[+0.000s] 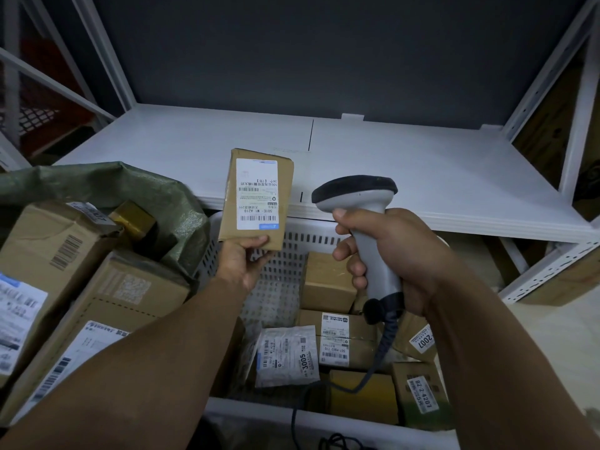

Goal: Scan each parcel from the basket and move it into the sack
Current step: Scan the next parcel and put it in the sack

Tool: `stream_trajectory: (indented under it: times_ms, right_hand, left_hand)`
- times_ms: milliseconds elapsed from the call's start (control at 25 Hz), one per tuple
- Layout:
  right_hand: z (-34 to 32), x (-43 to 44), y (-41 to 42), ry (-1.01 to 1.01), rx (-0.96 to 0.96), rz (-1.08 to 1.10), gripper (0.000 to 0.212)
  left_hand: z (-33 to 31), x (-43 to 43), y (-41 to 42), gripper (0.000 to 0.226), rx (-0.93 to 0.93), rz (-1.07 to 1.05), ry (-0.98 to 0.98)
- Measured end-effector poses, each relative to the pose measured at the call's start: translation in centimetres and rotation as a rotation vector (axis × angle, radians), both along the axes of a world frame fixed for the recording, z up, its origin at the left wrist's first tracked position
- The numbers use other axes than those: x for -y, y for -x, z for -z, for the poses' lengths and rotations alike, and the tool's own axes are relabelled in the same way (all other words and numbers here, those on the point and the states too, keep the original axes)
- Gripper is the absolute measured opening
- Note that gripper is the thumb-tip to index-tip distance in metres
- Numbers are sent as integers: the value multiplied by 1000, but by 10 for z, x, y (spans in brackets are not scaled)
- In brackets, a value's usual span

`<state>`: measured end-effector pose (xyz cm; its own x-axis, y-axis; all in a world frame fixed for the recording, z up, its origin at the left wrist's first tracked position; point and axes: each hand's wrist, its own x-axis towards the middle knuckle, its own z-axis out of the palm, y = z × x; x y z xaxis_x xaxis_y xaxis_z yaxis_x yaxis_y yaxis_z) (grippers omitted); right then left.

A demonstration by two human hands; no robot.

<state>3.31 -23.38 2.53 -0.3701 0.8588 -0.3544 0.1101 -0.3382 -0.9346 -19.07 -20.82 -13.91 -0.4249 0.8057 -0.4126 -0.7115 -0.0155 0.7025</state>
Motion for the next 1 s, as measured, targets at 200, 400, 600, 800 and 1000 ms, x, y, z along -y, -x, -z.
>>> stream_trajectory:
  times_ms: [200,400,600,800,1000]
  right_hand:
    - [33,-19,-4,-21,89,138,4]
    - [86,-40,3,52,90,222,5]
    - [146,-70,14,69,265,256,15]
    - [209,-110,21,150,339,289,27]
    - [241,-133,38,125,422,264,40]
  left_hand:
    - [-27,-2,-16,34,131,-44,-35]
    - [-40,7,-25,34,157,-45,-56]
    - [-28,13,-16,32,128,-28,-30]
    - [-2,2,-11,53,76,16,37]
    - [15,-4,-13,66,35,56,92]
